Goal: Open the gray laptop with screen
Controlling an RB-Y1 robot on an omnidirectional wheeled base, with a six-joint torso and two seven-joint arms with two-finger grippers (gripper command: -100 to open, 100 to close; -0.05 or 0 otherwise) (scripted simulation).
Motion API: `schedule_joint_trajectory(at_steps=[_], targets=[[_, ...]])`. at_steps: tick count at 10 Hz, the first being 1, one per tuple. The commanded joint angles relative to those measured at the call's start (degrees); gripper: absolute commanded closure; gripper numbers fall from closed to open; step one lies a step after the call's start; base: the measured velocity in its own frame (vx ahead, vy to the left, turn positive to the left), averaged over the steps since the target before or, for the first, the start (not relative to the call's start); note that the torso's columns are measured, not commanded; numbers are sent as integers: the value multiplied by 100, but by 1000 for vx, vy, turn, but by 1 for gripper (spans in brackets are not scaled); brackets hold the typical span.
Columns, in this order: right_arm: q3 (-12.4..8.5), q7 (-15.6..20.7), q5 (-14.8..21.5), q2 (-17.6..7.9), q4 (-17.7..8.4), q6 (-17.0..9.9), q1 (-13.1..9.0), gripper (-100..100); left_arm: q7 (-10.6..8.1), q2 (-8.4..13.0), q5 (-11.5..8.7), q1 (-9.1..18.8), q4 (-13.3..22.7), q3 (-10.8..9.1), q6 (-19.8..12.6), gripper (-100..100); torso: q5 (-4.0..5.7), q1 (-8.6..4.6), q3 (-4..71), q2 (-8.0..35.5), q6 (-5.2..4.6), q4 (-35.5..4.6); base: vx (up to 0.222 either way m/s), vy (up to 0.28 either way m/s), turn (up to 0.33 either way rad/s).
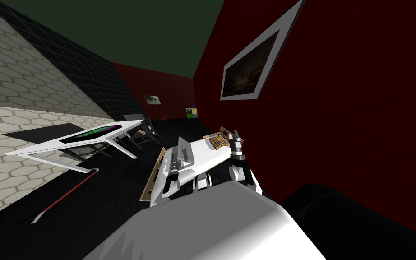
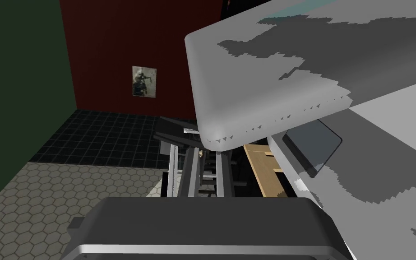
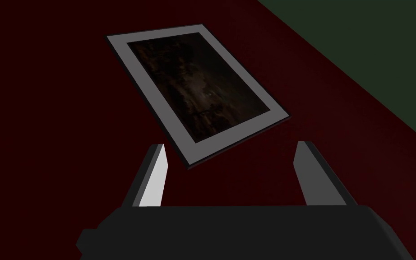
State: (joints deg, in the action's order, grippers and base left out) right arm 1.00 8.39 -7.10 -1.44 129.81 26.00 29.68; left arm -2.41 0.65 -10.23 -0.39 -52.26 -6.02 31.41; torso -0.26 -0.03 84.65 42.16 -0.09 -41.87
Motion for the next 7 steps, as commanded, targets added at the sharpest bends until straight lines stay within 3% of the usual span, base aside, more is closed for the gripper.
schedule_joint_trajectory(at_steps=[1, 7], targets=[[0, 0, 0, 0, 0, 0, 0, 0, -393, 63, -180, -229, 448, 164, 470, 100, -6, 5, 2, -12, -13, 0, -20, 28, -79], [0, 0, 0, 0, 0, 0, 1, 0, -437, 63, -180, -229, 448, 164, 555, 100, 2, 4, 14, -35, -18, -15, -8, 7, -23]])
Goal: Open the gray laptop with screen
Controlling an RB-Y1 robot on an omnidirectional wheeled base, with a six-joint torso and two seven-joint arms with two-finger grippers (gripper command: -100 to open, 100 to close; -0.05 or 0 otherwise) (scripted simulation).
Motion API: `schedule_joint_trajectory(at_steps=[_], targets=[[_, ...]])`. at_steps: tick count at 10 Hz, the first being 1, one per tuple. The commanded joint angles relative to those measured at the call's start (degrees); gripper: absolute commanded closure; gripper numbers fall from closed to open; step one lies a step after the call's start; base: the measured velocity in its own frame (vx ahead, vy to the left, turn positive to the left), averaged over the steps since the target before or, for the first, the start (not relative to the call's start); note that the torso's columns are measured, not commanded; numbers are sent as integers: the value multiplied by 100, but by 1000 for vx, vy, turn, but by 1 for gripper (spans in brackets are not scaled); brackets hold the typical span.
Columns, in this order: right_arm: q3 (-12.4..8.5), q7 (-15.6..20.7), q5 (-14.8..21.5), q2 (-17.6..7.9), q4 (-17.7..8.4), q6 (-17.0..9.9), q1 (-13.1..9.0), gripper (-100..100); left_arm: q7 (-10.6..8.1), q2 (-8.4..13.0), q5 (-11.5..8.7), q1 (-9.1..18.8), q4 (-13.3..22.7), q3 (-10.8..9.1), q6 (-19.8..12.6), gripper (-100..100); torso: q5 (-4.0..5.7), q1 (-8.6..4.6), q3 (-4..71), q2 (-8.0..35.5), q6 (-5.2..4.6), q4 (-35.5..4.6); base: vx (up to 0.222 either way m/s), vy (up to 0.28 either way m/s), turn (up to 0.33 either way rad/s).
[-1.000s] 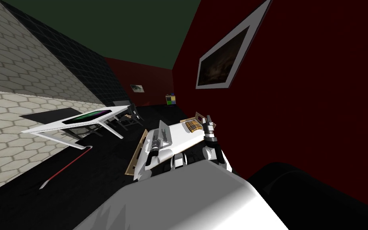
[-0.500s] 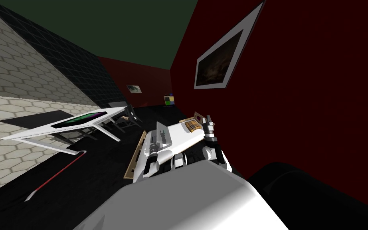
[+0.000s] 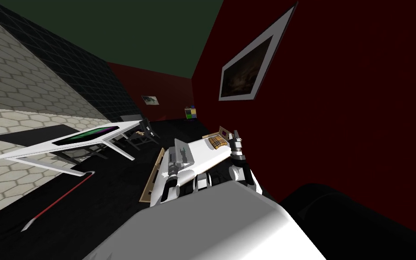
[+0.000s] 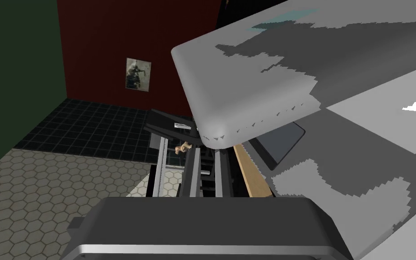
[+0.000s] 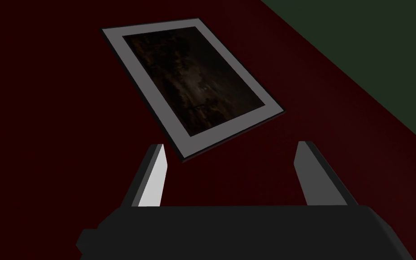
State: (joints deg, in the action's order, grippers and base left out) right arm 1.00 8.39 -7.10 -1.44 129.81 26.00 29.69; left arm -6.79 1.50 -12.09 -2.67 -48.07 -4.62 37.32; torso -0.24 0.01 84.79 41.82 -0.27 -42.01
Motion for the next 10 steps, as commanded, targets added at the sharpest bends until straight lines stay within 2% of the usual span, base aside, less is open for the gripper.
schedule_joint_trajectory(at_steps=[1, 3, 4, 5, 10], targets=[[0, 0, 0, 0, 0, 0, 0, 0, 0, -22, 6, -1, 30, 24, -36, 100, -1, 4, -7, 14, 3, -2, 0, 0, 0], [0, 0, 0, 0, 0, 0, 0, 0, 0, -22, 6, -1, 30, 24, -36, 100, 1, 1, -13, 29, 14, 0, -3, 4, -11], [0, 0, 0, 0, 0, 0, -1, 0, 23, 48, -13, 244, -48, -49, -258, -100, 1, 4, -13, 27, 11, -2, -63, -6, 67], [0, 0, 0, 0, 0, 0, -1, 0, 23, 48, -13, 244, -48, -49, -267, -100, 13, 1, -20, 44, 20, -17, -65, -27, 41], [0, 0, 0, 0, 0, 0, -1, 0, 98, 155, -44, 740, -303, -176, -1006, -100, 22, 5, -23, 48, 27, -28, -74, -26, 46]])
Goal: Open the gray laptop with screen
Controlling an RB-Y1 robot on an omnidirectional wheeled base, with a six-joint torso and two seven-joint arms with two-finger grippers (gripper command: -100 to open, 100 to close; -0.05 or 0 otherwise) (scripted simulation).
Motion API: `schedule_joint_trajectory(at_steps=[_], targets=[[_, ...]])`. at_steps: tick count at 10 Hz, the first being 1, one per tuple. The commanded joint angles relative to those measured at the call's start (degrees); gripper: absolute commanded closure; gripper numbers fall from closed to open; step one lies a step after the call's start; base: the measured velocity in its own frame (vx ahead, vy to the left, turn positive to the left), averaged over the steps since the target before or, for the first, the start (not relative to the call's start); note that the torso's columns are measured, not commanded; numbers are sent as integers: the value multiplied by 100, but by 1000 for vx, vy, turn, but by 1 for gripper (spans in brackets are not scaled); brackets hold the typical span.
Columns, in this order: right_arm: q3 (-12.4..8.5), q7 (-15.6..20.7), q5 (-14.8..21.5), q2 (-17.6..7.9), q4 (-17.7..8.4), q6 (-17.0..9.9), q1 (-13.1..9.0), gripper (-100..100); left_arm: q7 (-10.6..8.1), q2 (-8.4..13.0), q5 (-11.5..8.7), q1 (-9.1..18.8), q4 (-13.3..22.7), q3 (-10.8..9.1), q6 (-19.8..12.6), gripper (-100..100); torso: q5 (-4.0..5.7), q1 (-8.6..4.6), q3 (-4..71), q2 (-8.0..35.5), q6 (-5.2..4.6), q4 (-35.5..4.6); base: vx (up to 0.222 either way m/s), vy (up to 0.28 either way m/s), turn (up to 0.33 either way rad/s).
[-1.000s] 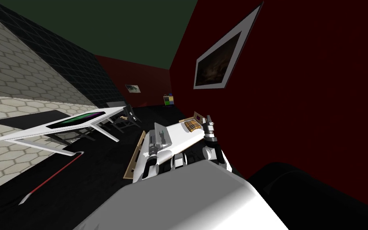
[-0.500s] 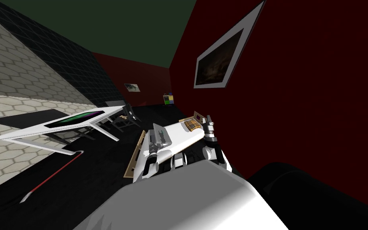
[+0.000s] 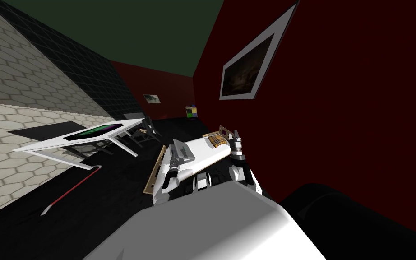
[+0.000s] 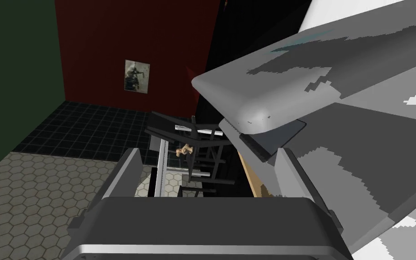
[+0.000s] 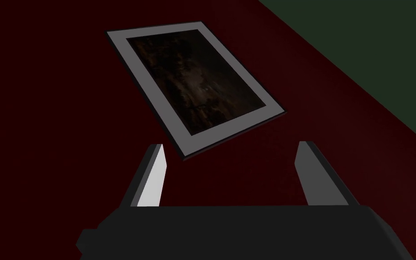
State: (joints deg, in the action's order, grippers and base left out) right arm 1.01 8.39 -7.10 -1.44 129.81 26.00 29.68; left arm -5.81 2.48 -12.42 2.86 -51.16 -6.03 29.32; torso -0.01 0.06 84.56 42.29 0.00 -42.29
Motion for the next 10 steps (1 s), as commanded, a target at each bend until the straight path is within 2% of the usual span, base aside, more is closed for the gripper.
schedule_joint_trajectory(at_steps=[1, 3, 4, 5, 10], targets=[[0, 0, 0, 0, 0, 0, 0, 0, 16, 79, -17, 287, -46, -60, -353, -100, 0, -4, 1, -2, 0, 1, -81, -29, 64], [0, 0, 0, 0, 0, 0, 0, 0, 46, 121, -30, 485, -148, -111, -648, -100, 1, -4, 1, -2, 0, 0, -81, -20, 44], [0, 0, 0, 0, 0, 0, 0, 0, 58, 84, -22, 412, -139, -101, -557, -100, 1, -7, 1, -1, 0, 1, -37, -14, 6], [0, 0, 0, 0, 0, 0, 1, 0, 61, 86, -23, 424, -134, -103, -576, 0, 1, -3, 6, -12, 0, 3, -8, -3, -2], [0, 0, 0, 0, 0, 0, 1, 0, 60, 85, -23, 422, -134, -103, -574, 0, 1, -6, -1, 1, 0, 0, 0, 0, 0]])
